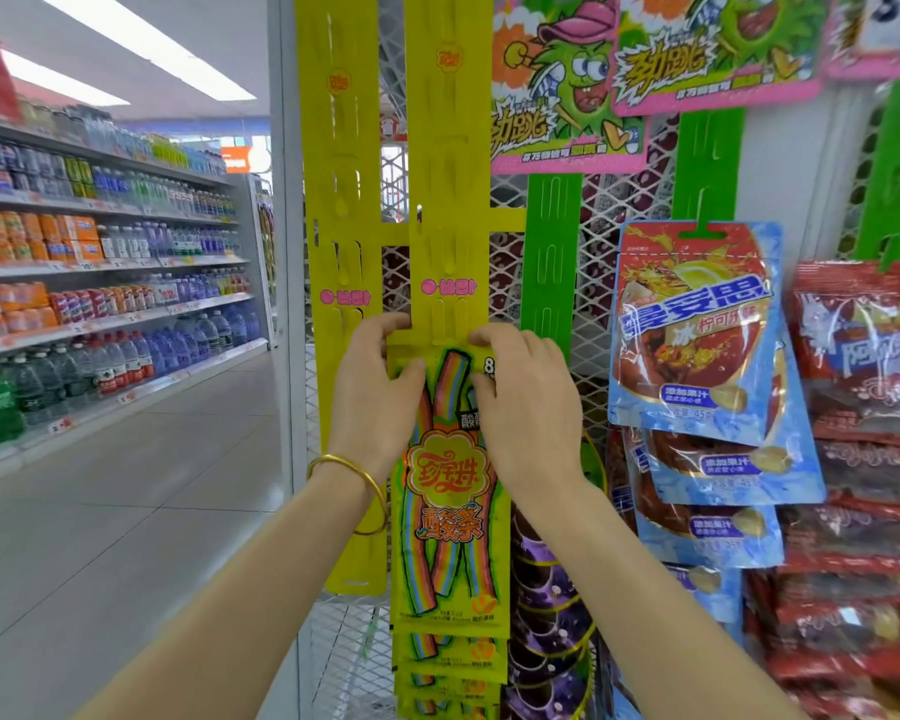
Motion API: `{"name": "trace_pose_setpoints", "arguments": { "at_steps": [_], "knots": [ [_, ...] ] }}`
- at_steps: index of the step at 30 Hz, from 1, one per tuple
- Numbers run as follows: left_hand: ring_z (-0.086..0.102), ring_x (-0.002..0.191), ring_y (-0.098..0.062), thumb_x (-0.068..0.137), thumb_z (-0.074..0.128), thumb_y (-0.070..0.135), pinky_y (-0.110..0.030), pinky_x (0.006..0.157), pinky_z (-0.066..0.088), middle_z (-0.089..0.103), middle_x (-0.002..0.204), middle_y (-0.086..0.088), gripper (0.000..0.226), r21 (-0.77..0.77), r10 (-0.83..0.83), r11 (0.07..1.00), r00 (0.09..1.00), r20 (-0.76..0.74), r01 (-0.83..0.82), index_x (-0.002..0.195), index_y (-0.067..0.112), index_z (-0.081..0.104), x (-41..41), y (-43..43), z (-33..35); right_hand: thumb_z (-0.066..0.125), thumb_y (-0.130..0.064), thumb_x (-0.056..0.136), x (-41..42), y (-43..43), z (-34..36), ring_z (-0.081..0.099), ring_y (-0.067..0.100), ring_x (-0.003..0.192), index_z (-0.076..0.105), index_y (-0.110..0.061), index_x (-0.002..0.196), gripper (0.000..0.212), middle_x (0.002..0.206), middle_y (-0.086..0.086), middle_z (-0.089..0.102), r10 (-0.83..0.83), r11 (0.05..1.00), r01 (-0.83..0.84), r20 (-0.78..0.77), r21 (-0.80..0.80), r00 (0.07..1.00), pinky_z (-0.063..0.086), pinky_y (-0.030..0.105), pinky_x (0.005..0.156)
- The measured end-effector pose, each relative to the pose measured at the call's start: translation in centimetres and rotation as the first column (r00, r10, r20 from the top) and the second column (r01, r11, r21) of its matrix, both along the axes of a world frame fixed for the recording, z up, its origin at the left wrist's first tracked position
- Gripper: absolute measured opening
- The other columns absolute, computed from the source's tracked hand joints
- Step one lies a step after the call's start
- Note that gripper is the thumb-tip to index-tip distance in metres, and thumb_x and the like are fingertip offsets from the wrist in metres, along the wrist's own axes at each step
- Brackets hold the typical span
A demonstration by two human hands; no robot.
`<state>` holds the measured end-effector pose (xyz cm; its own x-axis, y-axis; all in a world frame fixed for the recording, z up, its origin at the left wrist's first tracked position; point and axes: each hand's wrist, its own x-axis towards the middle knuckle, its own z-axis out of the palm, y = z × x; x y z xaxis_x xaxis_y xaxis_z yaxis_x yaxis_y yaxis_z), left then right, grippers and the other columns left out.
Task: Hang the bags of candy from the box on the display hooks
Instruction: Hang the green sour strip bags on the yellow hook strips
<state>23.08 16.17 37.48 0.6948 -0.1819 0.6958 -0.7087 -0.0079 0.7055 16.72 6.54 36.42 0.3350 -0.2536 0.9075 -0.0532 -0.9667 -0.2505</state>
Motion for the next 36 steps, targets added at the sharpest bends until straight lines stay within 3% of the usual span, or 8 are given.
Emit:
{"name": "trace_pose_setpoints", "arguments": {
  "at_steps": [6,11,14,20,25,27,31,36],
  "knots": [
    [0.043,0.115,-0.004,0.085,0.059,0.006,-0.029,0.102,0.04,0.042,0.127,0.008,0.053,0.072,0.134,0.987,0.985,0.106,-0.142,0.132,0.025,0.041,-2.0,1.4,-1.7,0.07,-0.005,0.076,-2.4,0.0,-1.8,0.053,0.025,0.093,0.061,-0.013,0.105,0.032,0.107,0.007,0.051,0.059,0.998,-0.061,0.094,0.018,0.994,0.047,0.03,0.064],
    [0.053,0.089,0.002,0.085,0.059,0.005,-0.009,0.068,0.046,0.048,0.11,0.014,0.048,0.045,0.026,0.999,1.0,-0.017,-0.025,0.11,0.043,0.043,-6.5,3.7,-9.4,0.059,-0.013,0.083,-6.7,1.1,-9.4,0.053,0.005,0.075,0.055,-0.025,0.101,0.022,0.103,-0.012,0.044,0.352,0.921,-0.357,0.061,0.157,0.934,0.045,0.019,0.065],
    [0.056,0.083,0.001,0.085,0.058,0.002,-0.014,0.067,0.047,0.053,0.111,0.015,0.044,0.214,-0.08,0.968,0.973,-0.217,0.128,0.109,0.038,0.048,-8.3,4.4,-16.4,0.056,-0.01,0.08,-8.4,1.4,-18.0,0.051,-0.002,0.081,0.055,-0.029,0.099,0.027,0.096,-0.013,0.051,0.465,0.842,-0.406,-0.096,0.356,0.88,0.042,0.014,0.071],
    [0.053,0.059,0.001,0.085,0.052,-0.008,-0.01,0.056,0.042,0.05,0.102,-0.001,0.029,0.487,-0.003,0.819,0.852,-0.524,0.303,0.112,0.003,0.055,-8.7,5.4,-25.1,0.052,0.001,0.086,-11.1,0.3,-36.7,0.048,0.003,0.054,0.052,-0.021,0.082,0.023,0.07,-0.007,0.051,0.617,0.581,0.111,-0.525,0.806,0.586,0.035,0.012,0.049],
    [0.061,0.083,-0.034,0.084,0.055,-0.002,-0.033,0.073,0.051,0.05,0.107,0.0,0.031,0.601,0.05,0.733,0.856,-0.515,0.319,0.114,0.007,0.057,-8.1,5.4,-27.8,0.058,-0.009,0.086,-12.4,1.9,-46.4,0.059,0.031,0.099,0.057,-0.003,0.111,0.026,0.106,0.016,0.061,0.633,0.574,0.422,-0.707,0.702,0.314,0.044,0.032,0.083],
    [0.061,0.088,-0.034,0.085,0.055,0.001,-0.04,0.078,0.053,0.05,0.109,0.003,0.031,0.592,0.049,0.733,0.842,-0.537,0.335,0.114,0.011,0.056,-8.2,5.1,-28.1,0.056,-0.01,0.087,-12.4,3.0,-48.4,0.055,0.033,0.11,0.054,0.002,0.117,0.032,0.118,0.02,0.059,0.61,0.589,0.48,-0.747,0.65,0.265,0.04,0.034,0.09],
    [0.058,0.087,-0.017,0.085,0.056,0.002,-0.015,0.069,0.048,0.05,0.119,0.0,0.028,0.542,0.029,0.756,0.808,-0.588,0.367,0.107,0.019,0.055,-7.7,5.3,-29.0,0.057,-0.007,0.086,-12.3,4.4,-50.8,0.053,0.034,0.104,0.051,-0.001,0.111,0.027,0.119,0.017,0.052,0.537,0.407,0.631,-0.732,0.66,0.419,0.044,0.035,0.084],
    [0.059,0.079,-0.016,0.086,0.055,0.003,-0.021,0.061,0.052,0.051,0.121,-0.001,0.025,0.472,0.046,0.802,0.751,-0.659,0.365,0.107,0.018,0.057,-7.0,5.1,-29.3,0.059,-0.009,0.085,-11.9,5.0,-51.1,0.055,0.031,0.106,0.051,-0.003,0.115,0.032,0.118,0.014,0.054,0.505,0.302,0.623,-0.675,0.722,0.538,0.045,0.034,0.085]
  ]
}}
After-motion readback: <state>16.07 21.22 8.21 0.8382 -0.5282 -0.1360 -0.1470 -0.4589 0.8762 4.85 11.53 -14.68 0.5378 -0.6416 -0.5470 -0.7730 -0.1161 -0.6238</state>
